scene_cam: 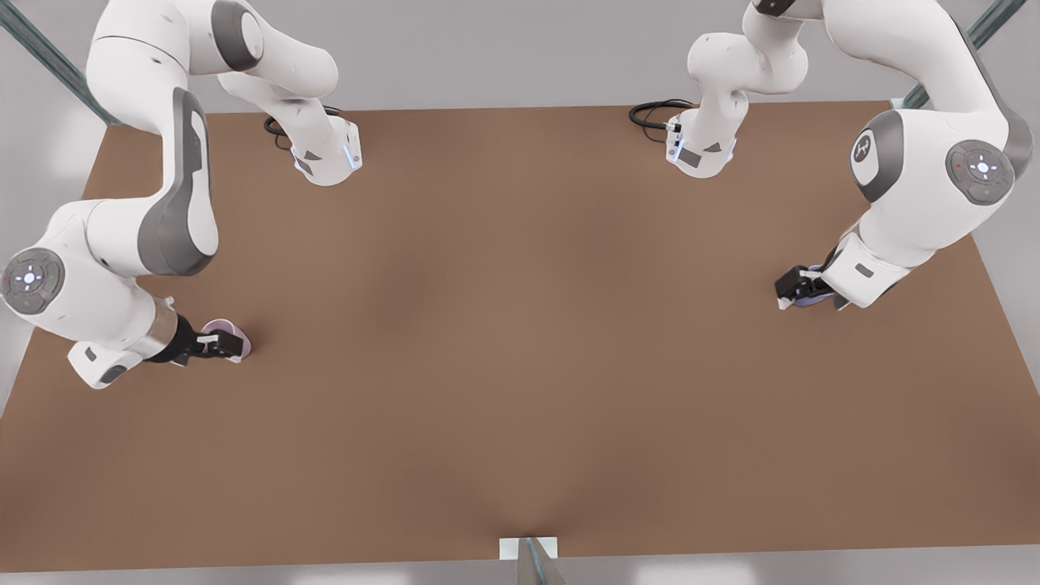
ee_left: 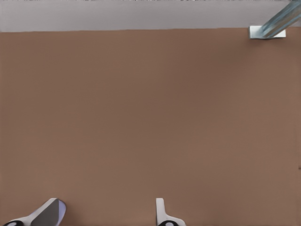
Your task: Stack the cups, with the pink cup at the bottom and the purple cup at the top
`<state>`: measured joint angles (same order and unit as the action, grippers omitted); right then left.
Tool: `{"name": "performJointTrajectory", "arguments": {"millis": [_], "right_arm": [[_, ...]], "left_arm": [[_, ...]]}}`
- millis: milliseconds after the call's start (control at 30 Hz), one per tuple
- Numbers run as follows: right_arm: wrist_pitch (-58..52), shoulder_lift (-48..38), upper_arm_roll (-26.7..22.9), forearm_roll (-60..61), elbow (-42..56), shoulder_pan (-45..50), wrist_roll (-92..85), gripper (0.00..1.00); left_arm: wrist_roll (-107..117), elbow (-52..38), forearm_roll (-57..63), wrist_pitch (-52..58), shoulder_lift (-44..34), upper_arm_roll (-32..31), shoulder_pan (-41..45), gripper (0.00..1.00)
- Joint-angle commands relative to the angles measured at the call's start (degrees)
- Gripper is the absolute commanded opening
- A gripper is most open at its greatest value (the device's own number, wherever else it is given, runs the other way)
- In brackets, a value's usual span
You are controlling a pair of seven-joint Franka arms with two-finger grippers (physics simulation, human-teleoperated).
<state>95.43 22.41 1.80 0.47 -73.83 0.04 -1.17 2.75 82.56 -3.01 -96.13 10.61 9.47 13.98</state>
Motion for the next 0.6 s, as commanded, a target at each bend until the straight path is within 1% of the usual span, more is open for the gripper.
{"name": "performJointTrajectory", "arguments": {"millis": [0,67,133,167,200,233,267,300,333,367,433,467,500,567], "right_arm": [[-0.06,-0.18,-0.21,-2.75,0.09,1.28,-0.15,1.0],[-1.65,0.17,0.22,-3.19,0.26,1.11,-0.15,1.0],[0.46,0.61,-0.13,-6.54,-1.23,0.32,-1.55,1.0],[3.61,0.27,-0.04,-5.92,-3.68,-1.87,-5.05,1.0],[5.74,-0.7,-0.82,-1.72,-6.76,-3.9,-11.73,1.0],[5.74,-1.58,-1.71,-1.0,-8.78,-4.08,-13.69,1.0],[7.75,-4.65,-1.8,-1.09,-14.22,-3.99,-13.95,1.0],[12.23,-8.52,-1.8,-1.17,-21.61,-4.17,-14.04,1.0],[14.61,-11.42,-1.8,-1.09,-26.71,-4.26,-13.86,1.0],[15.23,-12.22,-1.8,-0.47,-29.44,-5.31,-13.78,1.0],[16.02,-10.9,-5.31,1.2,-30.06,-5.22,-19.48,1.0],[16.11,-10.02,-5.66,1.2,-30.06,-5.66,-20.54,1.0],[18.47,-9.14,-5.84,0.67,-30.93,-6.19,-20.63,1.0],[20.24,-9.14,-5.84,0.58,-33.04,-7.59,-22.91,1.0]], "left_arm": [[0.94,-0.03,0.02,-1.08,-0.06,0.02,-0.01,1.0],[0.94,-0.03,-0.06,-1.17,0.11,0.11,-0.1,1.0],[0.76,0.23,0.02,-1.08,0.11,0.28,-0.1,1.0],[0.5,0.67,-0.06,-0.82,-0.15,0.2,-0.18,1.0],[0.41,0.76,-0.15,-0.64,-0.32,0.2,-0.45,1.0],[0.68,0.85,-0.15,-0.64,-0.32,0.2,-0.45,1.0],[0.76,0.85,-0.15,-0.73,-0.24,0.2,-0.45,1.0],[0.76,0.85,-0.15,-0.73,-0.24,0.2,-0.45,1.0],[0.76,0.85,-0.15,-0.64,0.03,0.2,-0.45,1.0],[0.76,0.85,-0.15,-0.64,0.11,0.2,-0.45,1.0],[0.76,0.85,-0.15,-0.55,0.11,0.2,-0.45,1.0],[0.76,0.85,-0.15,-0.55,0.11,0.2,-0.45,1.0],[0.59,0.85,-0.15,0.15,0.11,0.2,-0.45,1.0],[0.68,0.85,-0.15,0.68,0.03,0.2,-0.45,1.0]]}}
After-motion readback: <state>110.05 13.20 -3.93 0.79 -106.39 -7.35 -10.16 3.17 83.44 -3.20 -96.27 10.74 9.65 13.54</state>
